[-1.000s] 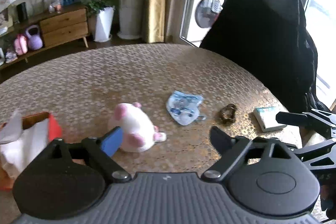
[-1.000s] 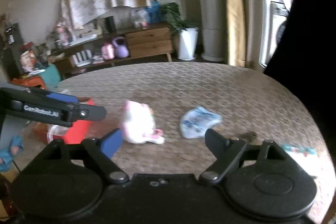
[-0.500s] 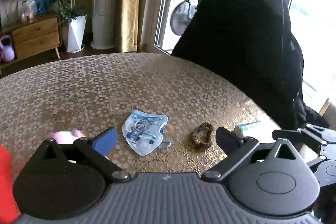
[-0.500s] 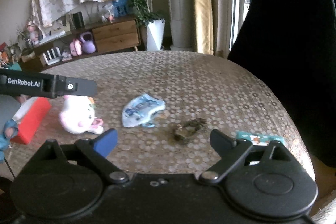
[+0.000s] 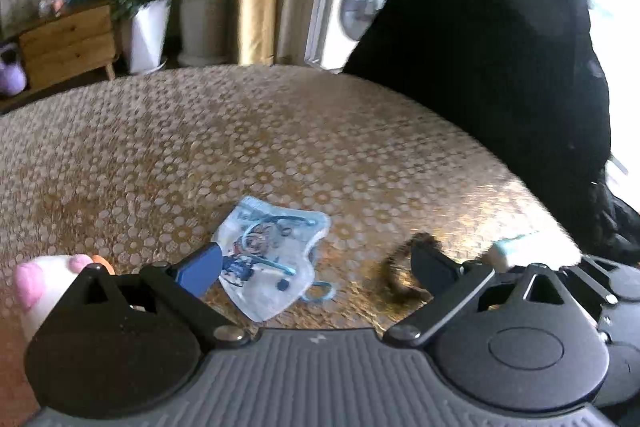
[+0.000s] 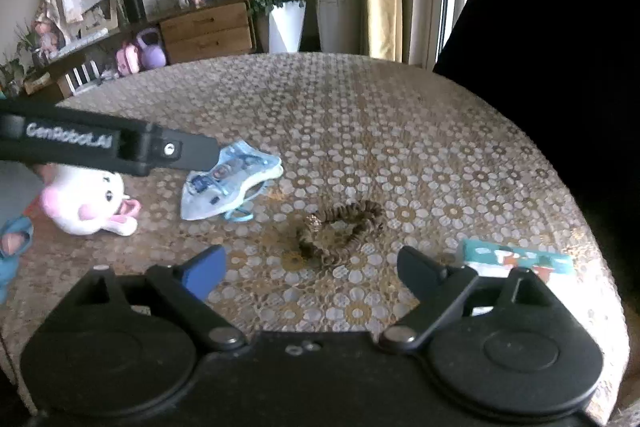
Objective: Organize soft objects
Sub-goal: 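Move the left tool to the blue printed mask while the right tool approaches the brown hair tie, then close the left tool on the mask while the right tool closes on the hair tie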
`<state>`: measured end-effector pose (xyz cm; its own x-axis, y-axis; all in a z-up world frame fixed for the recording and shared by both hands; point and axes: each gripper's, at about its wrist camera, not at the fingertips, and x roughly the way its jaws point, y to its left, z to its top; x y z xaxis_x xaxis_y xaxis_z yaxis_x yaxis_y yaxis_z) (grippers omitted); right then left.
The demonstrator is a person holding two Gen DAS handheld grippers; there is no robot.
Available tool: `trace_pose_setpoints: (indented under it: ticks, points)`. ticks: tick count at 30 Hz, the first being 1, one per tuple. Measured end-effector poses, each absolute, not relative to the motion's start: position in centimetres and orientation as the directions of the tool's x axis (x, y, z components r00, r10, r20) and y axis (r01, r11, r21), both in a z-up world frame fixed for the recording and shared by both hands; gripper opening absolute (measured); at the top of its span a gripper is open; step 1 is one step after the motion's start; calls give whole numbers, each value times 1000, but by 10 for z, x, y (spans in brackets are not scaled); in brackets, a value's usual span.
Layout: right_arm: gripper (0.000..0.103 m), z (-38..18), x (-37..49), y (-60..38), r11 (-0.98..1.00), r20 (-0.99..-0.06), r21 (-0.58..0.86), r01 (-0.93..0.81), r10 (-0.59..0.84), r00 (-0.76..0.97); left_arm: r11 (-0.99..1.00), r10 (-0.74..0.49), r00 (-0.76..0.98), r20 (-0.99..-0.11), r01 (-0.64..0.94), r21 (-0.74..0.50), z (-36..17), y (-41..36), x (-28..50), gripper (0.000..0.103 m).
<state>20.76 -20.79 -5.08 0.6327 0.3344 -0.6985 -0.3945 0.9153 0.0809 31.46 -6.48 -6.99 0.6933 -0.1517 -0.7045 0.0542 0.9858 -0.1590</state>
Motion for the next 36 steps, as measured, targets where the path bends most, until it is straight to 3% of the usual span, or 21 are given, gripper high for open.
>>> trace_pose_setpoints:
  ticks: [8,17,21,24,27,31,34,36]
  points:
    - [89,-79,240,-194,922,-724,64,-382,306,618,995,-72,654,-753,-6,-100,-107,-64,350,101]
    - [79,-104,268,-186,946,-754,34,-321,235,613,998,-36,611,-791,-21,-61,-144,-62,375,100]
    - [77,-107,271,-182,948,-746,9,-318,218,629,998,-25,628,-777,-23,-51,-148,-58,377,93]
    - [73,-107,273,-181,953,-743,10,-304,211,636,999,-9,640,-768,-35,-42,-147,-56,376,82]
    - [66,-107,273,-183,957,-736,11,-288,203,645,998,33,647,-761,-58,-5,-147,-53,378,53]
    - [42,-105,272,-187,965,-730,12,-261,187,657,996,32,649,-760,-84,-31,-143,-43,378,23]
    - [22,-103,270,-191,971,-727,16,-238,175,663,994,32,654,-756,-100,-44,-139,-39,376,14]
    - [20,-103,268,-195,975,-726,28,-220,171,666,993,19,654,-756,-101,-63,-137,-35,374,13]
